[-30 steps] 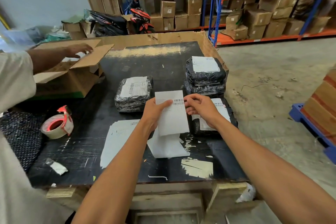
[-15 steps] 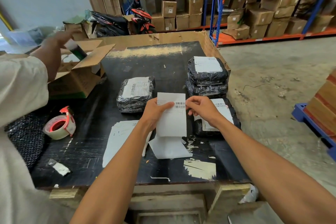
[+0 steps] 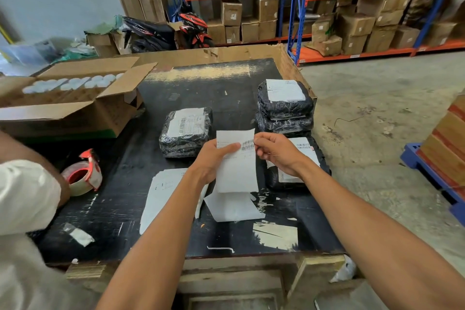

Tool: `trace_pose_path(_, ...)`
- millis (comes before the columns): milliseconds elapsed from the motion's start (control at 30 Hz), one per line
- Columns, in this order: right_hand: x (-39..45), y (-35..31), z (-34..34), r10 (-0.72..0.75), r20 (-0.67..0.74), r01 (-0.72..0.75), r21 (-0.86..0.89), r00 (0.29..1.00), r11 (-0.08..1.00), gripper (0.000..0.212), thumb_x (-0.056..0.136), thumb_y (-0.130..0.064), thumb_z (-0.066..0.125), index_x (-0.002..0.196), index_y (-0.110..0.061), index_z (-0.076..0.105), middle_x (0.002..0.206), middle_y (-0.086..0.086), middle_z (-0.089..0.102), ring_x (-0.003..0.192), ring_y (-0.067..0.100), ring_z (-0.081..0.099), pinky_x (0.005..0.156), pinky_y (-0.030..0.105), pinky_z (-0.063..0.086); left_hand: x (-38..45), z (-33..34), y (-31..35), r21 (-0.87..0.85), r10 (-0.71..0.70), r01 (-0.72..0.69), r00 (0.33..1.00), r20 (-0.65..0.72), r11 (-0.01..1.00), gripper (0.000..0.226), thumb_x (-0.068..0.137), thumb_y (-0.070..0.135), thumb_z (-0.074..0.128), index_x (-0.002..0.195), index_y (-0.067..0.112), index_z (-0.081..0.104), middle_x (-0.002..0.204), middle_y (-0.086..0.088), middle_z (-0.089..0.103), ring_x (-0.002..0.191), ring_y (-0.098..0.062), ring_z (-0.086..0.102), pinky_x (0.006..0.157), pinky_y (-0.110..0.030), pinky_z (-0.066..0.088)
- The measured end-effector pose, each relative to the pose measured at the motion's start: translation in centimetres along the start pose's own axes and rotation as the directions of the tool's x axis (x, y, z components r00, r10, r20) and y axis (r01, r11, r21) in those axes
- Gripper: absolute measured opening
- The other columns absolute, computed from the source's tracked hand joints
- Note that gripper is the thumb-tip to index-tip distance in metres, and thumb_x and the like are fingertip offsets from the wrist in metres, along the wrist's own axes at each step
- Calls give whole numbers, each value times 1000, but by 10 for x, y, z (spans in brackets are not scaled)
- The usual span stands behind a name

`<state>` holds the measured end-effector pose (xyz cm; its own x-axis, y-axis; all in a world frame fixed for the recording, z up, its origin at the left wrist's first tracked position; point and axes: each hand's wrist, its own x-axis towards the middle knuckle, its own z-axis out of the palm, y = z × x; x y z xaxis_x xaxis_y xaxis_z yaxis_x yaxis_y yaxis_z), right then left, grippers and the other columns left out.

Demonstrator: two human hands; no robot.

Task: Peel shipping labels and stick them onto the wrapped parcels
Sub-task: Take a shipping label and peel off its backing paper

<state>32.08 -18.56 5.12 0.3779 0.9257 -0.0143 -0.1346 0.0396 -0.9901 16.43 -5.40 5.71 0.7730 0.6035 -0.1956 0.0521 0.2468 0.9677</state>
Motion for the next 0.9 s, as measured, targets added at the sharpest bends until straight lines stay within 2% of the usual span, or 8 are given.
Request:
trace_pose_path(100, 0, 0, 1, 35, 33, -37, 66, 999, 997, 22, 102, -5, 52, 86, -8, 67, 73, 3, 61, 55, 4, 51, 54, 14, 42, -1, 2, 1, -13, -11, 11, 1000, 20, 1000, 26, 88, 5, 74, 113, 4, 68, 106, -15, 76, 84, -24, 74, 70, -35, 60)
trace_pose_path(300, 1, 2, 1, 49, 47, -53, 82, 998, 995, 22, 102, -6, 53, 88, -7, 69, 76, 7, 59, 54, 4, 49, 51, 14, 39, -3, 3, 1, -11, -30, 31, 999, 17, 999, 26, 87, 5, 75, 113, 5, 68, 105, -14, 77, 84, -24, 74, 70, -36, 60)
trace_pose_path(400, 2, 3, 3, 33, 6, -33, 88, 999, 996, 17, 102, -7, 54, 94, -5, 69, 75, 5, 61, 53, 3, 49, 52, 14, 41, -1, 6, 2, 5, -25, 25, 1000, -13, 1000, 32, 86, 5, 76, 116, 4, 67, 107, -14, 77, 87, -26, 74, 70, -37, 60)
trace_pose_path(500, 0, 3, 5, 5, -75, 2, 93, 997, 996, 17, 101, -8, 56, 92, -8, 71, 73, 3, 65, 55, 6, 52, 57, 18, 43, -1, 8, 5, -16, -7, 6, 999, -46, 1000, 27, 85, 3, 76, 110, 7, 68, 104, -13, 77, 82, -23, 74, 69, -36, 61)
trace_pose_path(667, 1, 2, 1, -79, -217, 51, -134, 973, 990, 13, 100, -13, 61, 96, -11, 73, 81, -1, 73, 62, 9, 59, 58, 22, 43, 0, 3, 4, -7, 42, -43, 994, -101, 999, 28, 83, 0, 77, 109, 8, 69, 102, -12, 78, 80, -21, 75, 66, -33, 61)
trace_pose_path(800, 0, 3, 2, -135, -227, 57, -319, 965, 946, 12, 98, -17, 63, 91, -18, 73, 82, -2, 75, 63, 11, 62, 59, 25, 45, -2, 2, 4, 34, 55, -52, 991, -118, 998, 27, 83, 1, 78, 107, 10, 68, 97, -7, 78, 78, -20, 75, 63, -31, 61)
trace_pose_path(900, 0, 3, 3, -163, -238, 68, -364, 958, 929, 13, 98, -19, 63, 89, -19, 72, 81, -1, 75, 63, 11, 61, 58, 24, 44, -3, 2, 5, 52, 57, -51, 991, -118, 997, 25, 83, 2, 78, 104, 12, 68, 93, -3, 78, 74, -17, 76, 60, -29, 60)
